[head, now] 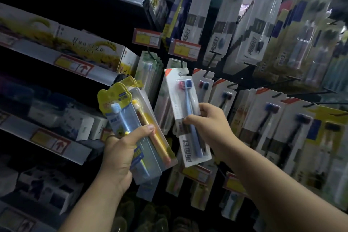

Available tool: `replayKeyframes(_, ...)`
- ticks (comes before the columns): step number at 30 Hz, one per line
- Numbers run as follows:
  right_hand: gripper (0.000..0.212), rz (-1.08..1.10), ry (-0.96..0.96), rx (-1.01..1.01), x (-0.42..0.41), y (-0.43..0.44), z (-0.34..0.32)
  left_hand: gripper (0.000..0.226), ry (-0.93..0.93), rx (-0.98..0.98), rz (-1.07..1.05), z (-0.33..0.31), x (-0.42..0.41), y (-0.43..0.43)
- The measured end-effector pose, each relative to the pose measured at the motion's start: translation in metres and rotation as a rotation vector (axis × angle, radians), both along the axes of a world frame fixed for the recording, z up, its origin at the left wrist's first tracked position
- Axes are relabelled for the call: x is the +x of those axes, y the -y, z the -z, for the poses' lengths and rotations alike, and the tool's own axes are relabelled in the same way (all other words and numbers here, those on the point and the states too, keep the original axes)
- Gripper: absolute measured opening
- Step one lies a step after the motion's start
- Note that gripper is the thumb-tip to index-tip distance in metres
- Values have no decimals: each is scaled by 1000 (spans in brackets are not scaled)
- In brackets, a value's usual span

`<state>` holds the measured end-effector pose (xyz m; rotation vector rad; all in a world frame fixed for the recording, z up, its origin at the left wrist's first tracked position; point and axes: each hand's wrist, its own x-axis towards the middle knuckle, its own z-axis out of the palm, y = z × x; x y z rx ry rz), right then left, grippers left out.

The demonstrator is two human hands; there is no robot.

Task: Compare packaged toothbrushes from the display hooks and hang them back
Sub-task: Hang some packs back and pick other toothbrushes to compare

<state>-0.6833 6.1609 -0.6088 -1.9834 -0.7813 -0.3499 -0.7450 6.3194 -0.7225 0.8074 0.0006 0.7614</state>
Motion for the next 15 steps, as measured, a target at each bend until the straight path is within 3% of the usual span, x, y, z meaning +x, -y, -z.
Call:
replayKeyframes(2,16,50,-12,63,6,4,-3,65,-11,0,-2,1,0,-1)
replayKeyframes(7,18,139,-19,125,23,6,-14,84,7,-4,27,1,3,-4)
replayKeyframes(12,16,169,-70,189,42,0,-18,77,39,30,47,0,1,-1)
replayKeyframes(15,18,185,-84,238,52,-3,-18,55,47,61,40,0,0,2)
